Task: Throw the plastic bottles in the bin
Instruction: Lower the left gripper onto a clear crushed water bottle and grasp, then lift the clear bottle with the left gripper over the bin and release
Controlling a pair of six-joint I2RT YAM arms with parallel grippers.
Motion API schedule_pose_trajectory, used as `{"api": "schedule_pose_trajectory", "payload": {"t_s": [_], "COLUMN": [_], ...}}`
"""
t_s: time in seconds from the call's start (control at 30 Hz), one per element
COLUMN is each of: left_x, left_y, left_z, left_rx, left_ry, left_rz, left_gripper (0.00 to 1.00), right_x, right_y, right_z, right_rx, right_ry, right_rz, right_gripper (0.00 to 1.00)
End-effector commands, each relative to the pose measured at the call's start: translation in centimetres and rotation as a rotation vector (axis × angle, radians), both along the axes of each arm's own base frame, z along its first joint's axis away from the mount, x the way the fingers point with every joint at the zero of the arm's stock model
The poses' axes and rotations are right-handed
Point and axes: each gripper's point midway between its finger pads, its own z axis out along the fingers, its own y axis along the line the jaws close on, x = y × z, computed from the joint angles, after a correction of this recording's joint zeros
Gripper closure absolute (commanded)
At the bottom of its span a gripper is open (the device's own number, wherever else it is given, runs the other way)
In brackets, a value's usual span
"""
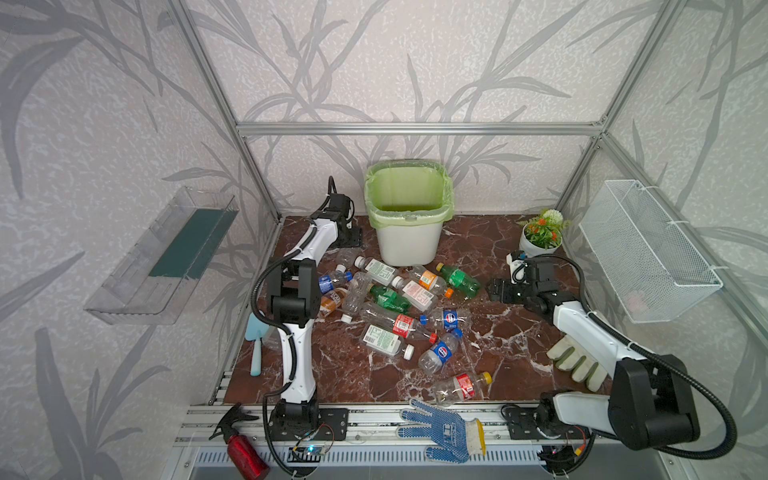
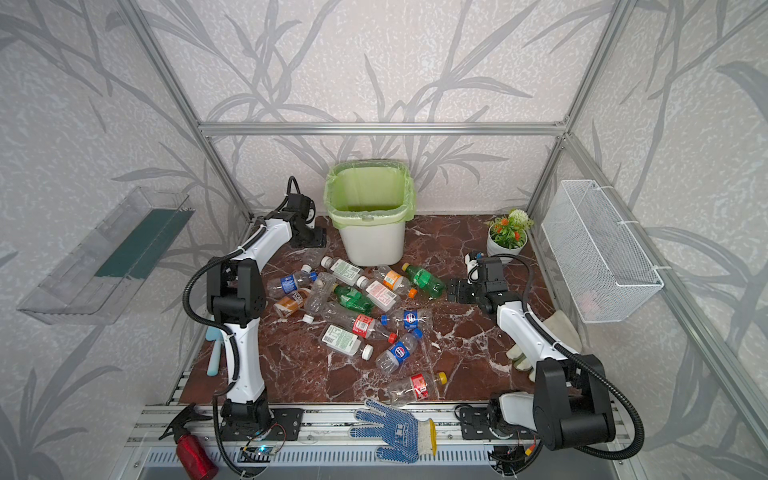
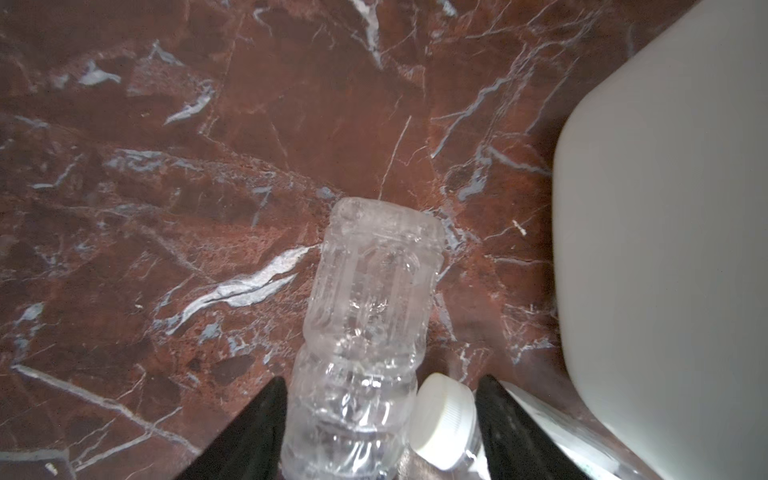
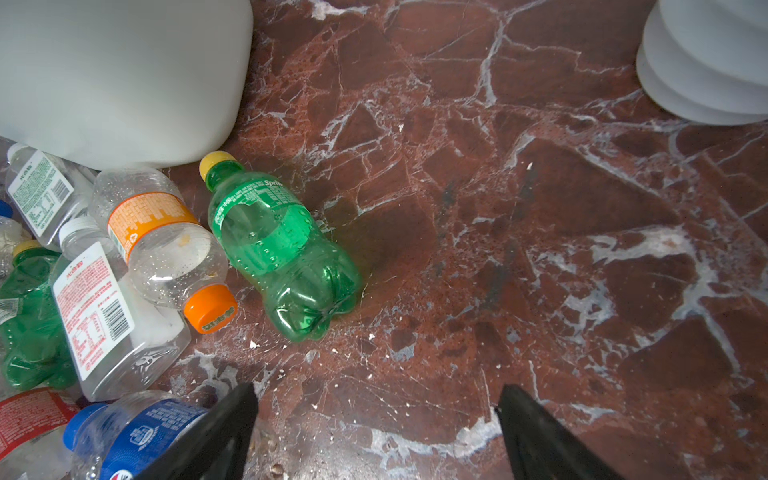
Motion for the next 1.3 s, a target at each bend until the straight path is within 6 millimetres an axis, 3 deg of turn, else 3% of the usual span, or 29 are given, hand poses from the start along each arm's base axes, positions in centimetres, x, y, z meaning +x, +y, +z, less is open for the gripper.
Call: {"api": "schedule_pose_trajectory", "payload": {"t_s": [0.0, 0.23, 0.43, 0.6, 0.77, 0.87, 0.93, 1.03, 1.13, 1.27], "left_x": [-1.2, -1.3, -1.0, -1.0, -1.0, -0.9, -0.8, -0.6, 0.2, 1.5], "left_y": [0.8, 0.7, 0.2, -0.1, 0.0, 0.1, 0.1, 0.0, 0.1, 0.8], "left_z": [-1.9, -3.7, -3.8, -4.7, -5.3, -5.3, -5.2, -3.9, -0.6, 7.2], "left_rx": [0.032, 0.026, -0.003, -0.021, -0.018, -0.019, -0.022, -0.042, -0.049, -0.083], "left_ry": [0.107, 0.150, 0.158, 0.188, 0.200, 0.197, 0.196, 0.166, 0.082, -0.102], "left_rz": [0.001, -0.005, -0.015, -0.019, -0.011, -0.010, -0.008, -0.006, -0.003, 0.021], "left_gripper": [0.33, 0.34, 0.34, 0.26, 0.25, 0.27, 0.35, 0.51, 0.58, 0.61], "right_x": [0.4, 0.5, 0.4, 0.1, 0.0, -0.1, -0.1, -0.1, -0.1, -0.1], "right_y": [-0.1, 0.0, 0.1, 0.1, 0.0, 0.0, 0.0, 0.0, 0.0, 0.1], "right_z": [0.5, 0.4, 0.7, 0.6, 0.6, 0.6, 0.6, 0.8, 0.8, 0.9], "right_rx": [-0.007, -0.007, -0.010, -0.010, -0.020, -0.019, -0.018, -0.017, -0.017, -0.007], "right_ry": [-0.001, 0.004, -0.001, 0.005, 0.003, 0.004, 0.004, -0.001, 0.000, -0.005], "right_rz": [0.001, 0.008, 0.015, 0.021, 0.023, 0.022, 0.021, 0.022, 0.019, 0.021], "right_gripper": [0.09, 0.09, 0.09, 0.09, 0.08, 0.08, 0.08, 0.08, 0.08, 0.08]}}
